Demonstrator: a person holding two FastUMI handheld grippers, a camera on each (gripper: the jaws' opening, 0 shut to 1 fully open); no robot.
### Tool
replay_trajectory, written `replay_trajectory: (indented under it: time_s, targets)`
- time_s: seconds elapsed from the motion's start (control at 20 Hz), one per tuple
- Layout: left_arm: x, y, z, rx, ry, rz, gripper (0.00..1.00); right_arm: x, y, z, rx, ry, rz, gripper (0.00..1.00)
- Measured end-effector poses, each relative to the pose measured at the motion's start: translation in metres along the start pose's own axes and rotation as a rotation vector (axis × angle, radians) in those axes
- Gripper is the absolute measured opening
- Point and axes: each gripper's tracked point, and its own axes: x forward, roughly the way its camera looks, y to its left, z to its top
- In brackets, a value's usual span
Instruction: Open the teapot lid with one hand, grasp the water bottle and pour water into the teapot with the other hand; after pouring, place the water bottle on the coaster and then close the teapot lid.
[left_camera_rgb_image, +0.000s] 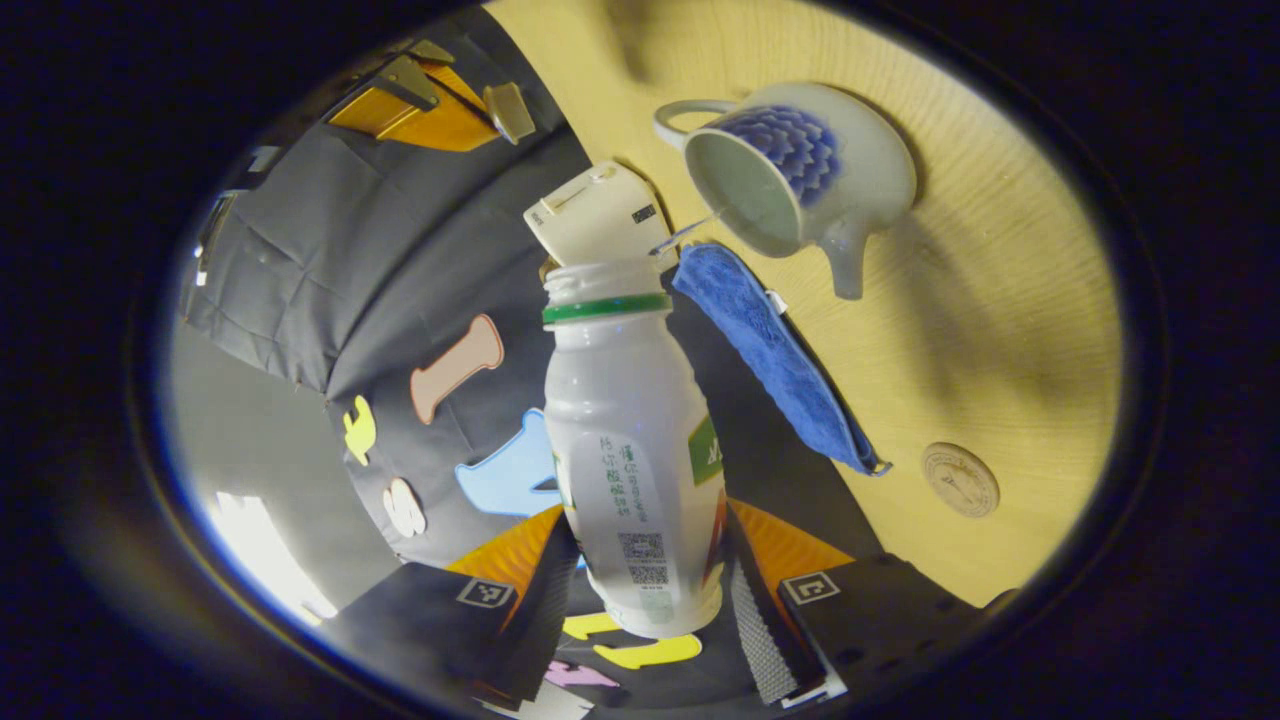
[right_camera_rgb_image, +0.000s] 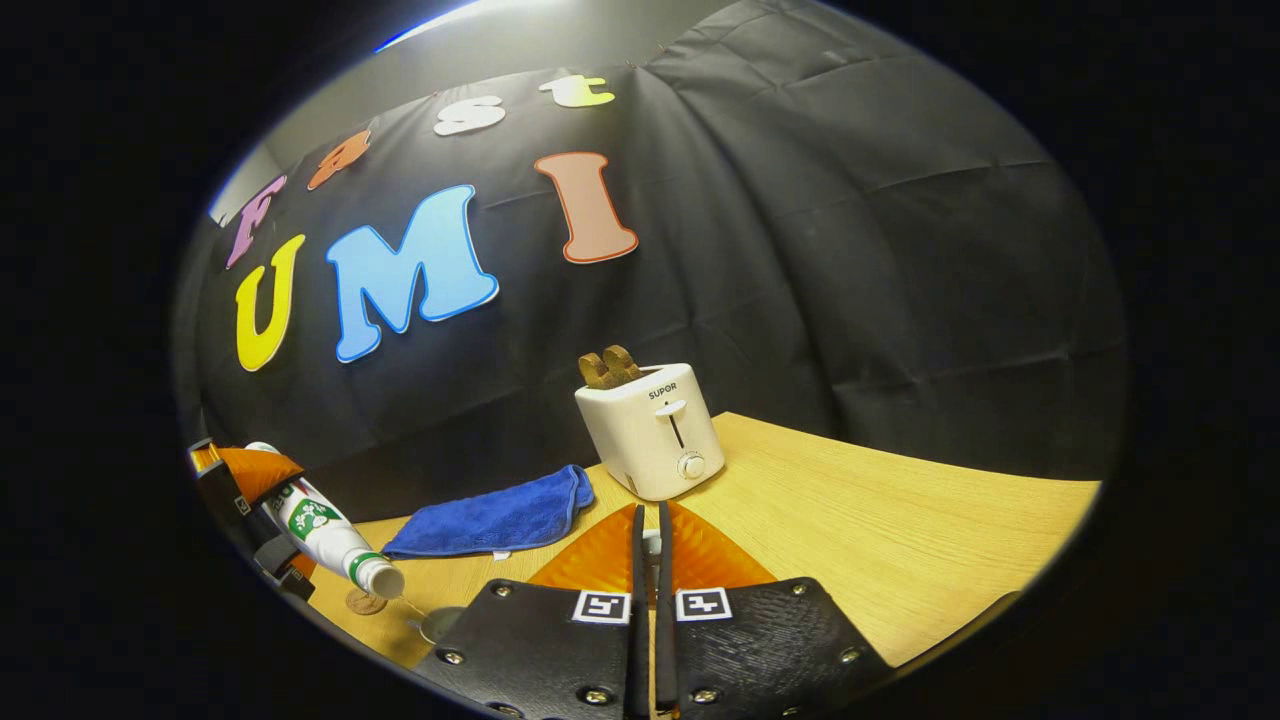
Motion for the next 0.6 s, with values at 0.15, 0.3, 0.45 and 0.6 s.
replay_trajectory:
  time_s: [0.15, 0.3, 0.45, 0.6]
  targets:
    - [-0.001, 0.0032, -0.0002, 0.029, -0.009, 0.008, 0.87, 0.0001, -0.0002, -0.0005, 0.005, 0.001, 0.0, 0.02]
    - [0.0006, 0.0031, -0.0001, 0.033, -0.011, 0.008, 0.87, 0.0001, -0.0008, -0.0003, 0.003, 0.001, -0.001, 0.02]
    - [0.0001, 0.0038, -0.0006, 0.034, -0.013, 0.01, 0.87, 0.0001, -0.0001, -0.0009, 0.0, 0.003, 0.0, 0.02]
    - [0.0016, 0.0041, -0.0004, 0.03, -0.015, 0.011, 0.87, 0.0001, 0.0004, -0.0011, -0.006, 0.004, -0.001, 0.02]
